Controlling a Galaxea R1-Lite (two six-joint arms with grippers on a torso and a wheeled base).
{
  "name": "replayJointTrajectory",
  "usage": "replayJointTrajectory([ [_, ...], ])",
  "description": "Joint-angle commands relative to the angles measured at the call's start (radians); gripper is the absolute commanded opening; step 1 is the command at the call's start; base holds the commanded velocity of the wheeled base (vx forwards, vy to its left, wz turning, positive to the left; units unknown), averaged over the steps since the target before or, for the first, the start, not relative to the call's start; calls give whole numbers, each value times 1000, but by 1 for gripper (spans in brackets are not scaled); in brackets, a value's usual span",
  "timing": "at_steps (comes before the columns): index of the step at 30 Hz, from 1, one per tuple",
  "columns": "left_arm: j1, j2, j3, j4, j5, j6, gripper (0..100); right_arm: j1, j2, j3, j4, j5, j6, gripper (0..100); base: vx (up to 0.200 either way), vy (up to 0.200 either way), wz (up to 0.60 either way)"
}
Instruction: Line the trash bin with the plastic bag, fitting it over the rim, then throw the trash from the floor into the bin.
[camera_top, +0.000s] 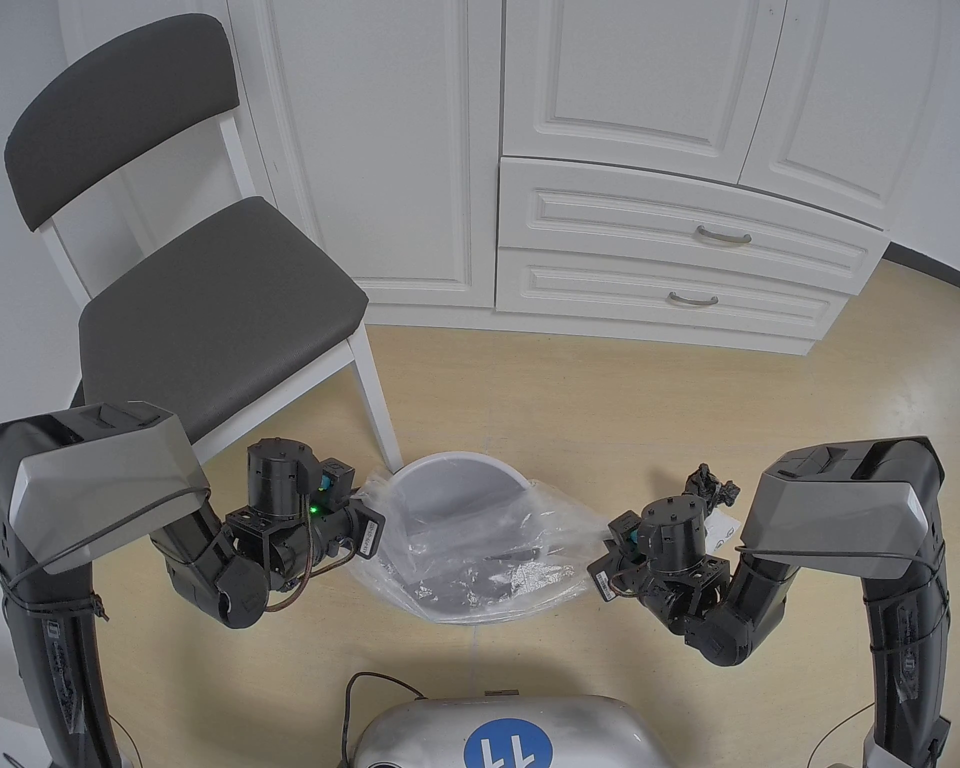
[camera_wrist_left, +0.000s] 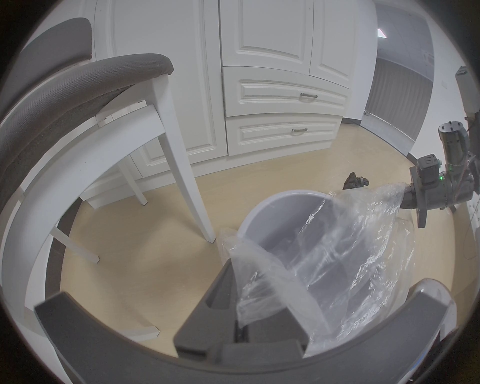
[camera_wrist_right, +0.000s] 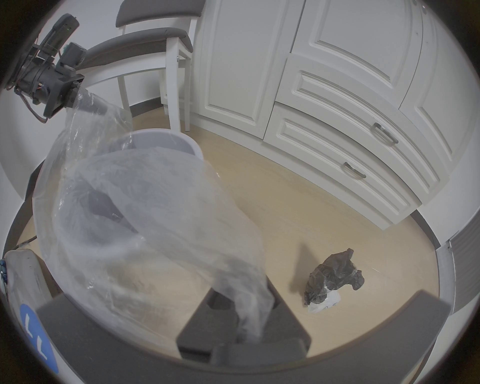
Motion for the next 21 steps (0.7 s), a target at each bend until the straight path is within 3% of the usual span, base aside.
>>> replayJointTrajectory([
  [1,9,-108,62,52,-9,13,0,-12,-110,130,37,12,-59,0,0,0,0],
  [4,12,-169,84,120,-14,36,0,-13,-164,178,67,16,-109,0,0,0,0],
  [5,30,-252,98,240,-22,88,0,-16,-224,232,88,26,-154,0,0,0,0],
  [11,79,-413,121,470,-175,168,0,-12,-305,325,93,61,-231,0,0,0,0],
  [21,96,-476,148,539,-196,266,0,5,-342,370,91,64,-261,0,0,0,0],
])
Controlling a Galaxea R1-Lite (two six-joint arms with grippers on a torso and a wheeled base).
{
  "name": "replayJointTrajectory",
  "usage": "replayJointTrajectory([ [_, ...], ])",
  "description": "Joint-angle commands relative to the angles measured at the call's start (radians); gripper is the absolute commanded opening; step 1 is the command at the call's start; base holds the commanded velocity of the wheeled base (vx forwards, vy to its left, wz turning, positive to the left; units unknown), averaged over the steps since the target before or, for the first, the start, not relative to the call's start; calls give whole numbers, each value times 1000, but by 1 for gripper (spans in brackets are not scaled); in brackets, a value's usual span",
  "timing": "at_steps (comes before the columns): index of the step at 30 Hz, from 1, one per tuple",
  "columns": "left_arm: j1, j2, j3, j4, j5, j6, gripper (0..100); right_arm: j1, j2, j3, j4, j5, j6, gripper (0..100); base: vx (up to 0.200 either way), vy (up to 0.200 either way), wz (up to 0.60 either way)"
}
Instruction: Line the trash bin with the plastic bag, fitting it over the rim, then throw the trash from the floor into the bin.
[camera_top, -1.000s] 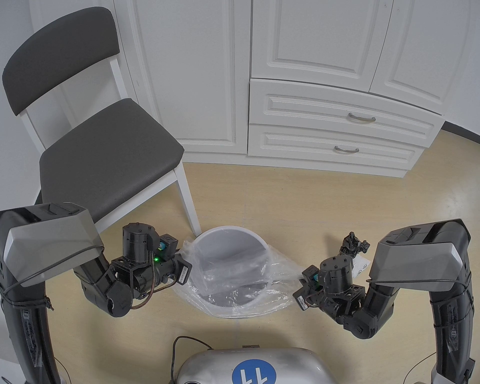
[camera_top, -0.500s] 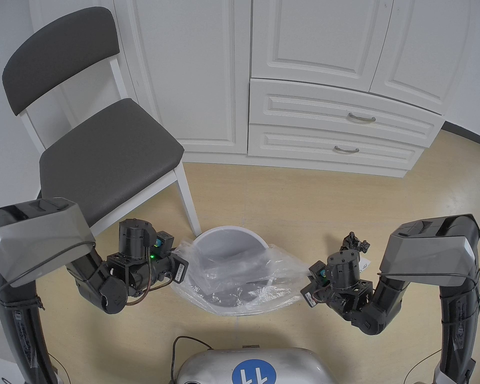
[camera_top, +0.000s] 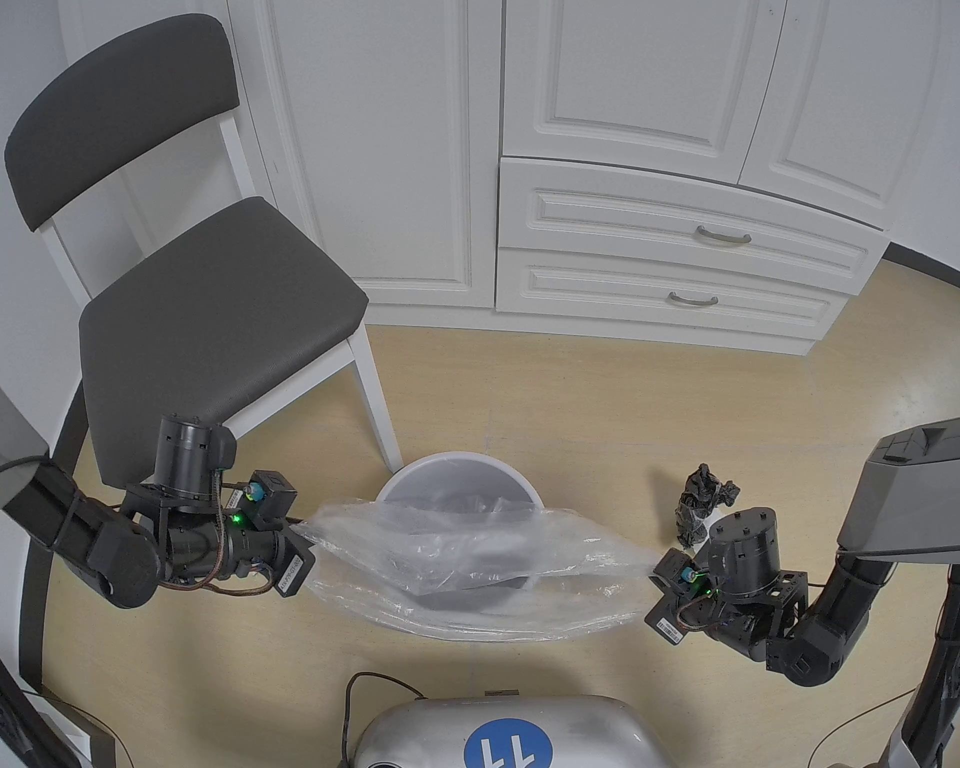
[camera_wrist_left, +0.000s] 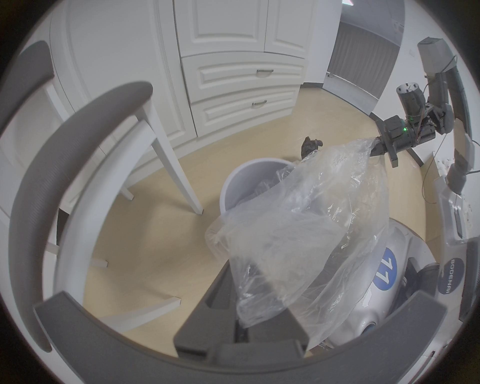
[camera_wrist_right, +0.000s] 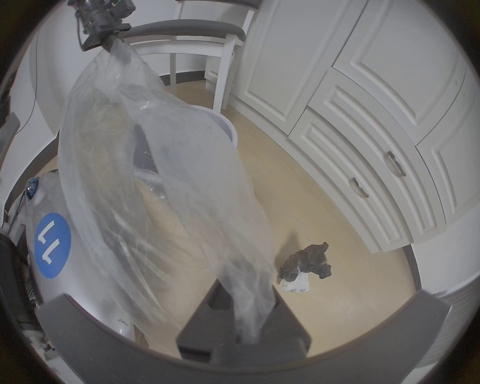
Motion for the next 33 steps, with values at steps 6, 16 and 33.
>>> replayJointTrajectory([
  [6,3,-92,28,52,-43,50,0,12,-60,53,4,2,-40,0,0,0,0],
  [16,-15,47,7,64,-47,88,0,45,54,36,1,2,-47,0,0,0,0],
  [33,-17,392,-24,-341,-14,40,0,29,265,-168,-13,-13,92,0,0,0,0],
])
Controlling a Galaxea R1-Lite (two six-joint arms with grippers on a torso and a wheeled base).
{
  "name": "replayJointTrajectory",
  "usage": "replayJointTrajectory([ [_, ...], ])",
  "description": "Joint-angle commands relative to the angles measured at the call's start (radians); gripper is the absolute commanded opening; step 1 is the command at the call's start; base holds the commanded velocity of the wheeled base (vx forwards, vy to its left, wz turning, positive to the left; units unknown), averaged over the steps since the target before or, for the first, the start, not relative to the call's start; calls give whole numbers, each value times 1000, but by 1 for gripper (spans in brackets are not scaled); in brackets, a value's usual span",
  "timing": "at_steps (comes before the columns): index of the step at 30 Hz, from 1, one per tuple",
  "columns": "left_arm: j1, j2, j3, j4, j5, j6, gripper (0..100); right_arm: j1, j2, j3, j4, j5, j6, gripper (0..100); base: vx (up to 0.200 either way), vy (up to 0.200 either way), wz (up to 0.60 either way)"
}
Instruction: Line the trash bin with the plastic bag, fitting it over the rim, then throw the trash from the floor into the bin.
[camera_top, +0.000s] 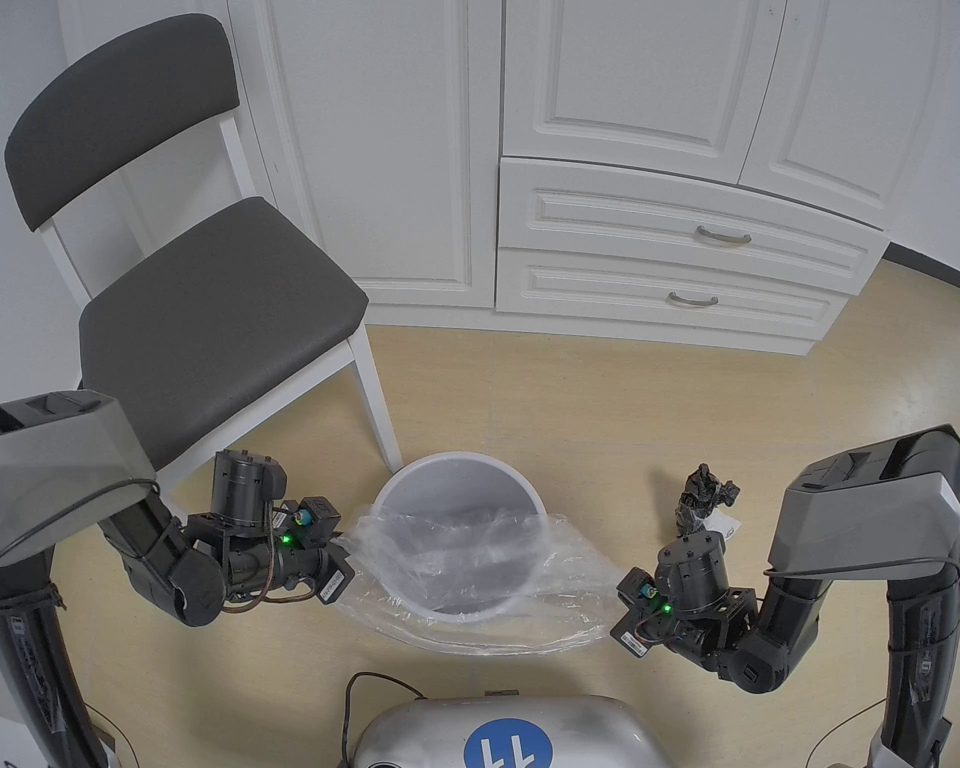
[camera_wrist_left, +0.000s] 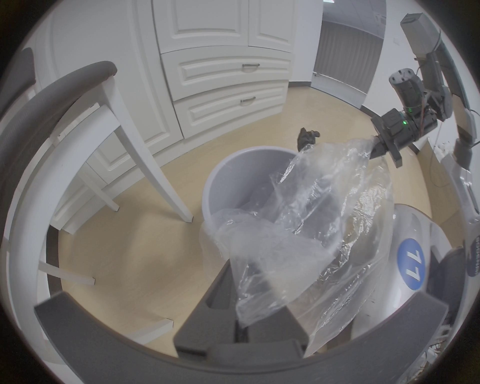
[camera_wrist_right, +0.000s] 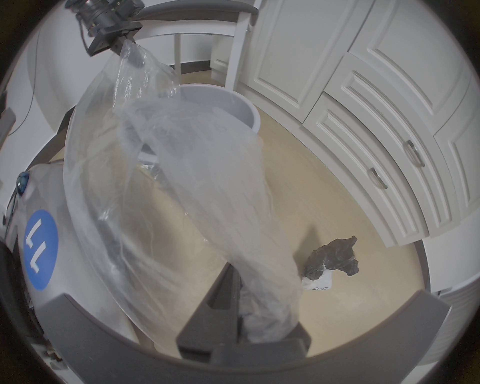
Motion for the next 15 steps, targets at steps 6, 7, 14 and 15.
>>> replayJointTrajectory([
  [6,-5,137,-5,-120,51,-69,0,-14,108,-79,-16,-9,42,0,0,0,0],
  [7,-3,137,-5,-120,51,-69,0,-18,116,-79,-26,-9,42,0,0,0,0],
  [14,3,140,-5,-110,52,-67,0,-26,137,-85,-33,-9,40,0,0,0,0],
  [15,3,140,-5,-110,52,-67,0,-26,137,-85,-33,-9,40,0,0,0,0],
])
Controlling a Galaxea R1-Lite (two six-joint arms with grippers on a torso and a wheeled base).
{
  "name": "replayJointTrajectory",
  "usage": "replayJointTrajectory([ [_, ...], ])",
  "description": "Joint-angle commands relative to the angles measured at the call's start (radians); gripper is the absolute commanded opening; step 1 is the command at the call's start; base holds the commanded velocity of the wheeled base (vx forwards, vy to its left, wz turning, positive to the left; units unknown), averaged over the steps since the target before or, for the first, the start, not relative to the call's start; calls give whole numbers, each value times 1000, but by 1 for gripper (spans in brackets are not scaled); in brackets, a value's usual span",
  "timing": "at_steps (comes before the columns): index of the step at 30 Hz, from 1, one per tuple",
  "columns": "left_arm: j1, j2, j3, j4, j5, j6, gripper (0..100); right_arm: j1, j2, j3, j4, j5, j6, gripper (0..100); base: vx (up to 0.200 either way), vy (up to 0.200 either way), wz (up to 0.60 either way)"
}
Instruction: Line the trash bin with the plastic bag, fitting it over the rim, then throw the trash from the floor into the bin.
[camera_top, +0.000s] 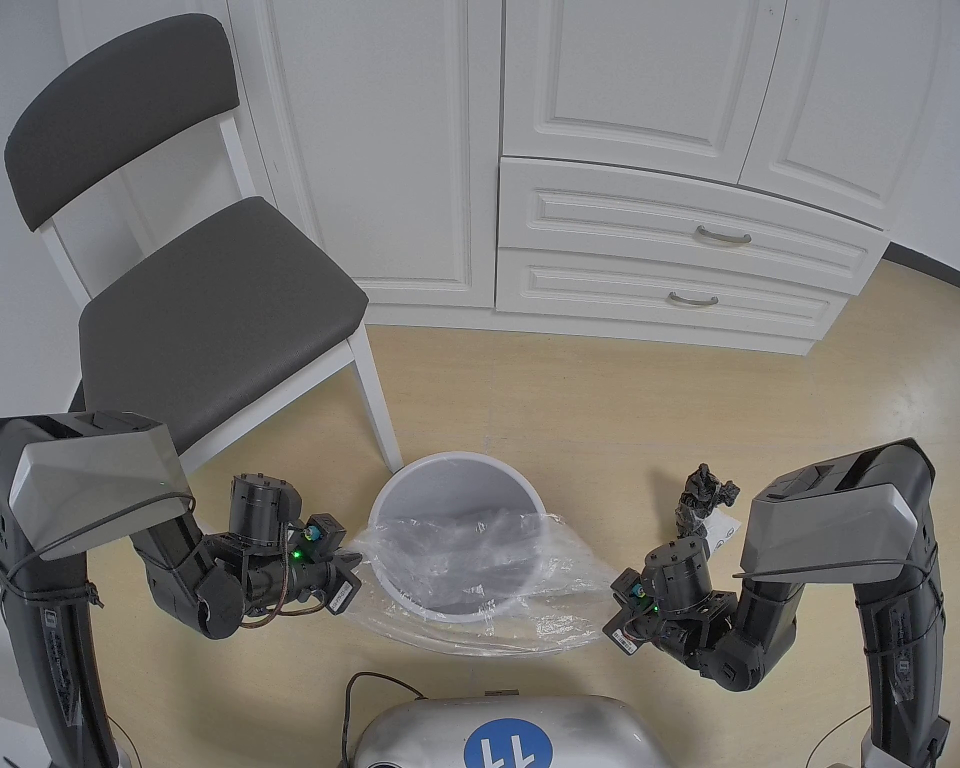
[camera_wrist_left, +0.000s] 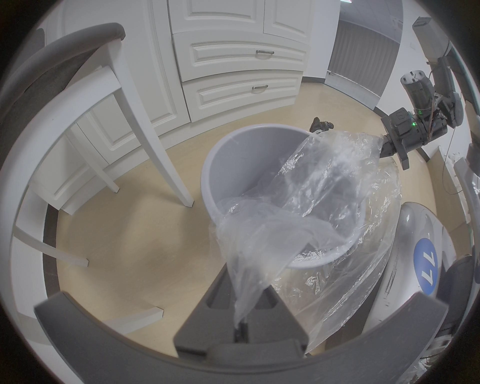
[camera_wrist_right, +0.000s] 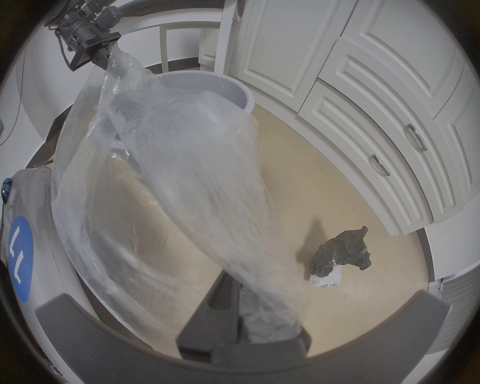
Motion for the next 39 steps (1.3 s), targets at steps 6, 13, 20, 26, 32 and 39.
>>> replayJointTrajectory([
  [6,28,0,-3,2,0,4,0,-8,40,-8,1,0,-2,0,0,0,0],
  [13,39,-9,-1,5,0,5,0,-15,51,-15,3,0,-4,0,0,0,0],
  [20,39,-6,-1,5,0,8,0,-24,76,-27,1,0,-4,0,0,0,0],
  [26,39,-9,0,0,-2,7,0,-27,76,-22,-22,9,1,0,0,0,0],
  [32,33,-32,8,-8,-8,1,0,-49,70,-4,-100,73,-2,100,0,0,0],
  [39,33,-29,2,-8,-8,-2,0,-132,17,50,-131,385,-4,100,0,0,0],
])
